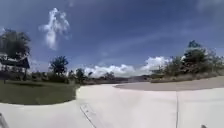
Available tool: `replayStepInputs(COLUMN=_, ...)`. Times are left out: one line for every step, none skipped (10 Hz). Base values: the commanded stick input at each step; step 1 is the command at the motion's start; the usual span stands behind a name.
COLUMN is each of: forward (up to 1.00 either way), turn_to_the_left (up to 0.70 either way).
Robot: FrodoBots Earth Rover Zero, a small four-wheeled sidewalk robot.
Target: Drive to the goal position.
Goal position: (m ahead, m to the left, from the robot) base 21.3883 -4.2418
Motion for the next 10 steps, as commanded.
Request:
replayStepInputs(forward=0.85, turn_to_the_left=0.04)
replayStepInputs(forward=0.85, turn_to_the_left=0.04)
replayStepInputs(forward=0.85, turn_to_the_left=0.04)
replayStepInputs(forward=0.85, turn_to_the_left=0.04)
replayStepInputs(forward=0.85, turn_to_the_left=0.04)
replayStepInputs(forward=0.85, turn_to_the_left=0.04)
replayStepInputs(forward=0.85, turn_to_the_left=0.04)
replayStepInputs(forward=0.85, turn_to_the_left=0.04)
replayStepInputs(forward=0.85, turn_to_the_left=0.04)
replayStepInputs(forward=0.85, turn_to_the_left=0.04)
